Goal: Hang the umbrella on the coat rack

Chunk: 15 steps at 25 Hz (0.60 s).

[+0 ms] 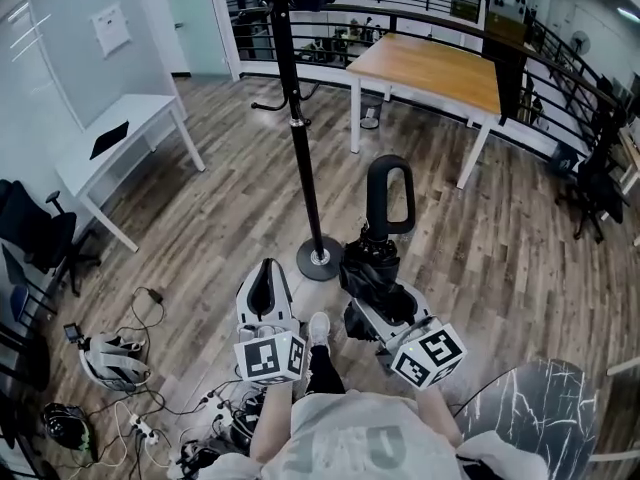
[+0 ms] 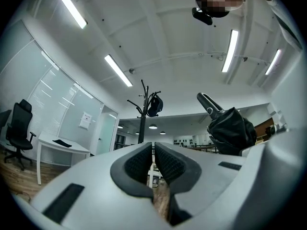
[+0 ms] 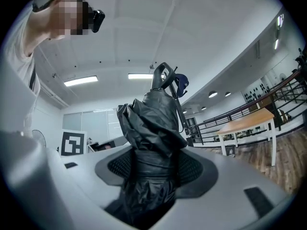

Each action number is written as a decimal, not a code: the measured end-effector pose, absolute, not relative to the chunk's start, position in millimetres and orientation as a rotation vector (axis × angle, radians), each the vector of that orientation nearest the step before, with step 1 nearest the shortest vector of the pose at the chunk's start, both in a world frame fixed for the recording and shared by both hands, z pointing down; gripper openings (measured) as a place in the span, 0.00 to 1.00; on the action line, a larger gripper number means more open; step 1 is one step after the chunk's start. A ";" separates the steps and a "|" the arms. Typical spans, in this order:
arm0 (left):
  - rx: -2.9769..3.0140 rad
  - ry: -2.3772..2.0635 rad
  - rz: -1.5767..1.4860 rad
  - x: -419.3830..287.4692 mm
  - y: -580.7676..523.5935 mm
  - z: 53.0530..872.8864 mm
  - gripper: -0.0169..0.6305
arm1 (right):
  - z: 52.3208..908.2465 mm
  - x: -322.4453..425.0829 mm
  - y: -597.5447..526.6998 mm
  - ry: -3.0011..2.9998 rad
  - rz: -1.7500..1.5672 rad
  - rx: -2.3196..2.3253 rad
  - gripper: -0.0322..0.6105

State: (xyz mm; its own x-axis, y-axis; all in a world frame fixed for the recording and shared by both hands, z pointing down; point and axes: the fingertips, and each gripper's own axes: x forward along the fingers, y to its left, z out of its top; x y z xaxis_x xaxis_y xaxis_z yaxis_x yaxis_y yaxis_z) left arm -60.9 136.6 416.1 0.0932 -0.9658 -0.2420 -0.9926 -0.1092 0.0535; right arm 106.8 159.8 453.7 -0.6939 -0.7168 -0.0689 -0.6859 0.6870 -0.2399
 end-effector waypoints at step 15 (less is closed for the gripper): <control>-2.238 1.988 0.349 -115.7 -37.7 390.1 0.09 | 420.1 56.2 -11.9 2.772 -0.223 -1.122 0.47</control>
